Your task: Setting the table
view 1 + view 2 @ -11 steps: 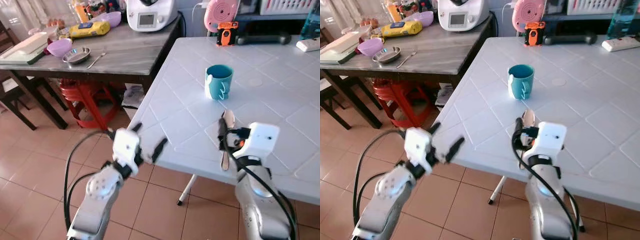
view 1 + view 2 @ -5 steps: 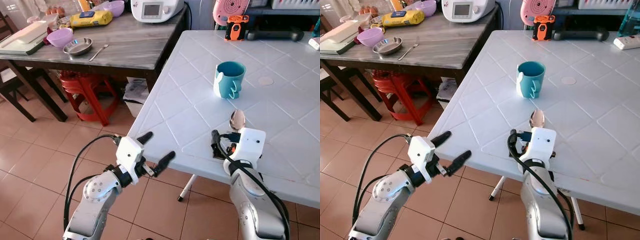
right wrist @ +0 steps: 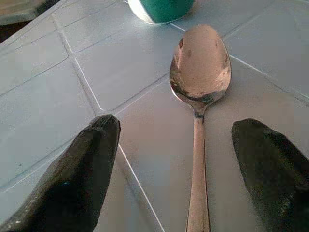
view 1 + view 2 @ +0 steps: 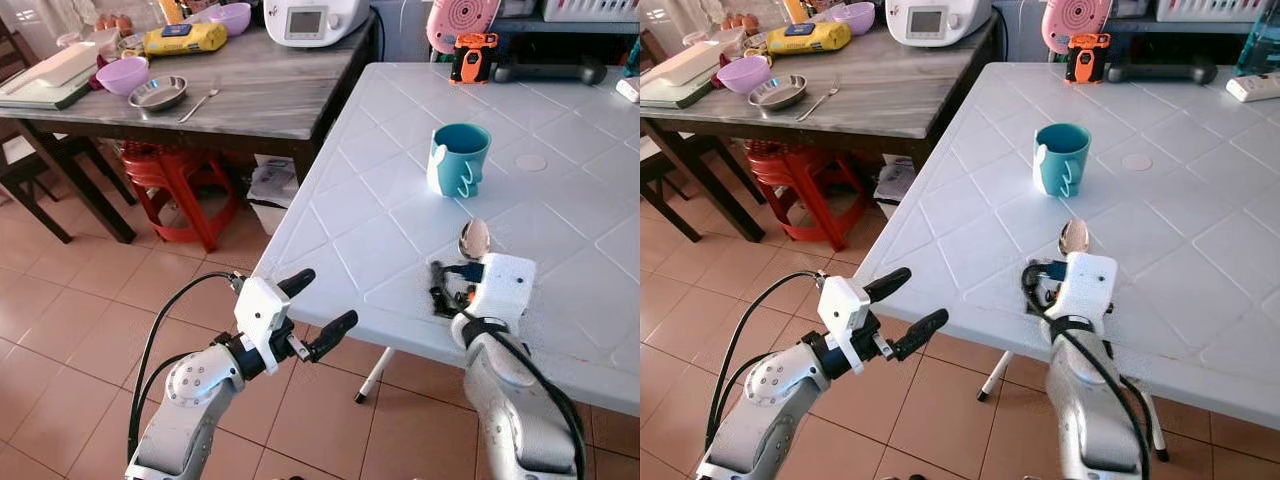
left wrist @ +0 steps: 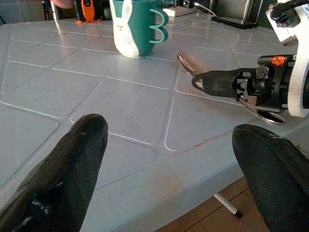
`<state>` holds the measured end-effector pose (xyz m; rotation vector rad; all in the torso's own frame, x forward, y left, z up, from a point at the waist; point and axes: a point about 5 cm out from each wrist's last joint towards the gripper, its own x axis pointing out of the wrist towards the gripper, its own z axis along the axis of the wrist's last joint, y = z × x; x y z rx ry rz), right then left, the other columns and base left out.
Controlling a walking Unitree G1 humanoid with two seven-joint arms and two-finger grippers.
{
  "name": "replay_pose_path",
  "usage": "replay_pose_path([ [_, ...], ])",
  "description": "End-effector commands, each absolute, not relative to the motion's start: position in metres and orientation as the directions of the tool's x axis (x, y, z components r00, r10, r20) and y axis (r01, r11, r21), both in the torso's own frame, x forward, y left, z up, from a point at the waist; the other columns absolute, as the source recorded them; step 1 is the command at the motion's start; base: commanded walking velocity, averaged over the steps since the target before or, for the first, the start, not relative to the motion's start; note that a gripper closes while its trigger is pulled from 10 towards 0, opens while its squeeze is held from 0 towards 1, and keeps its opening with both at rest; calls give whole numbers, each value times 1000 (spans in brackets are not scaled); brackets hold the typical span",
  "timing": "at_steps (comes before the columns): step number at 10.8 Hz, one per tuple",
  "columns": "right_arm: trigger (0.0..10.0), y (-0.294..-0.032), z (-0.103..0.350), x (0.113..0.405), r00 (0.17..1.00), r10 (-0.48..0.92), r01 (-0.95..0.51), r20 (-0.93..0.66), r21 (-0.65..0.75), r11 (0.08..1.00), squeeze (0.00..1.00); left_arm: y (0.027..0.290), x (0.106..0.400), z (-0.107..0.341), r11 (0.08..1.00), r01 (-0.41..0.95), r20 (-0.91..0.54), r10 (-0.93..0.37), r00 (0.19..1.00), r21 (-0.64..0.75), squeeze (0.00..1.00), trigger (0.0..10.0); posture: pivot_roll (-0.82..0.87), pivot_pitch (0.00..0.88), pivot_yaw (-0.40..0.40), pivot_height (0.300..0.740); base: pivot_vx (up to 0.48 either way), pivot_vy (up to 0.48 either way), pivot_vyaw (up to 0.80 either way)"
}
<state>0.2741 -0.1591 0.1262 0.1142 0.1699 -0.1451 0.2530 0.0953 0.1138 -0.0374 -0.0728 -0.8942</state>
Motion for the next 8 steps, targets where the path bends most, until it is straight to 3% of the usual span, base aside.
replay_pose_path([
  [1,0,-160,113,272,957,-142,172,-252,99,980,0,99,251,114,625,781,71,-779,623,4,0,10000,-105,140,147,740,0,0,0],
  [4,0,-168,99,272,914,-176,192,-366,6,981,0,99,251,115,620,785,73,-783,618,-1,0,10000,-107,141,141,740,0,0,0],
  [8,0,-177,91,268,885,-233,228,-403,-62,972,0,102,250,111,624,781,67,-779,623,-6,0,10000,-105,137,142,740,0,0,0],
])
